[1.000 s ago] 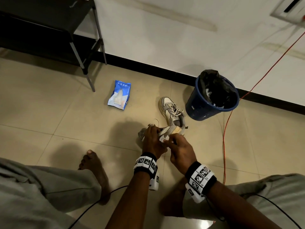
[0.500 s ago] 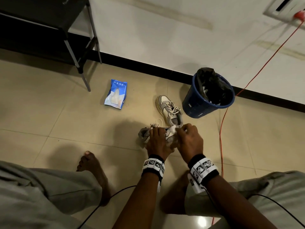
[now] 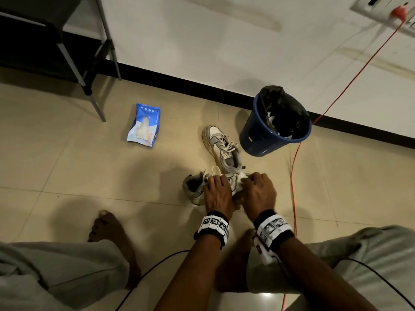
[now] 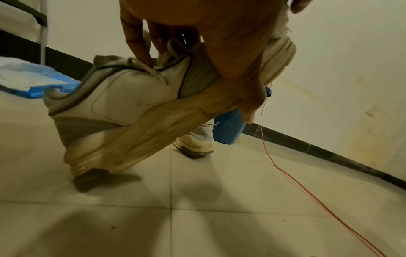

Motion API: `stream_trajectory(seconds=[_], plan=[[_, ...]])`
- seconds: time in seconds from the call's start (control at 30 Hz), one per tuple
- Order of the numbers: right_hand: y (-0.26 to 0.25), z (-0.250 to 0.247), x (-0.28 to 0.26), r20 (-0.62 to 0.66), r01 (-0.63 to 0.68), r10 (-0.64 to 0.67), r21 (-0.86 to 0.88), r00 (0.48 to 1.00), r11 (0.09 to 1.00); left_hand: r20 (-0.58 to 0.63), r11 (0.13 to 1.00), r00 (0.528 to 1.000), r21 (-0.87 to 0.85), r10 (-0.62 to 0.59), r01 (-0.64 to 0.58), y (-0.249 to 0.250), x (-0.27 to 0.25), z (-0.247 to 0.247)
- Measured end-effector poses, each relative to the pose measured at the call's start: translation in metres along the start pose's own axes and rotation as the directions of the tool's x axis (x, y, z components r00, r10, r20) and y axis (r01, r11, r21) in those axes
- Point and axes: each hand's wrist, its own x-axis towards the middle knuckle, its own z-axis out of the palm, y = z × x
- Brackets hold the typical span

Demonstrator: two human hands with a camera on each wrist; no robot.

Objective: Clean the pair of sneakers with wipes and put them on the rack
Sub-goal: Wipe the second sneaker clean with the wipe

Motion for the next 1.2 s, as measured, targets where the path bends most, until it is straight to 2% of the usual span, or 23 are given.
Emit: stream_trajectory(seconds=[0.07, 0.1, 0.17, 0.23, 0.27, 0.37, 0.4, 0.43, 0.5, 0.57, 0.7, 0.83, 1.0, 1.2], plan=[[-0.015, 0.014, -0.013, 0.066, 0.116, -0.116, 0.003, 0.991, 0.993, -0.076, 1.0, 0.997, -0.001, 0.02, -0.02, -0.001, 0.001, 0.008], [-0.013, 0.015, -0.011, 0.091, 0.127, -0.126, -0.002, 0.988, 0.992, -0.079, 1.0, 0.997, -0.003, 0.022, -0.022, -0.002, 0.002, 0.01], [0.004, 0.013, 0.006, 0.119, 0.022, -0.018, -0.035, 0.993, 0.999, -0.015, 1.0, 1.0, -0.013, 0.019, -0.019, -0.002, 0.006, 0.013], [0.013, 0.007, 0.013, 0.08, -0.132, 0.137, -0.057, 0.987, 0.99, 0.064, 1.0, 0.998, -0.005, 0.021, -0.021, 0.002, 0.006, 0.011], [0.009, 0.005, 0.01, 0.082, -0.151, 0.153, -0.036, 0.985, 0.988, 0.076, 1.0, 0.997, 0.0, 0.021, -0.021, 0.004, 0.005, 0.012], [-0.013, 0.016, -0.016, 0.142, 0.034, -0.035, 0.011, 0.989, 0.999, -0.056, 0.999, 0.998, -0.028, 0.028, -0.03, 0.003, 0.003, 0.019], [-0.009, 0.018, -0.016, 0.16, 0.051, -0.052, 0.005, 0.986, 0.999, -0.048, 0.998, 0.999, -0.048, 0.025, -0.028, 0.001, 0.002, 0.021], [0.0, 0.017, -0.007, 0.183, 0.022, -0.021, -0.005, 0.983, 1.0, -0.015, 0.998, 1.0, -0.06, 0.026, -0.027, 0.001, 0.002, 0.022], [0.021, 0.016, 0.019, 0.145, -0.116, 0.122, -0.047, 0.982, 0.992, 0.06, 0.998, 0.998, -0.055, 0.031, -0.028, 0.001, 0.001, 0.023], [0.024, 0.014, 0.036, 0.143, -0.178, 0.182, -0.041, 0.973, 0.983, 0.078, 0.999, 0.997, -0.048, 0.027, -0.023, 0.004, 0.0, 0.022], [0.006, 0.029, 0.042, 0.264, -0.029, 0.026, 0.01, 0.964, 1.0, 0.011, 0.998, 1.0, -0.065, 0.007, -0.007, 0.003, 0.001, 0.025], [0.019, 0.026, 0.072, 0.291, -0.144, 0.155, -0.058, 0.944, 0.988, 0.027, 0.999, 0.999, -0.023, 0.029, -0.029, 0.005, -0.002, 0.026], [0.005, 0.032, 0.077, 0.347, -0.107, 0.1, 0.0, 0.933, 0.994, 0.01, 0.999, 1.0, -0.042, 0.018, -0.018, 0.004, 0.0, 0.026], [0.016, 0.005, 0.044, 0.381, 0.123, -0.055, -0.156, 0.923, 0.98, 0.016, 0.996, 1.0, -0.087, 0.011, -0.009, 0.006, 0.005, 0.022]])
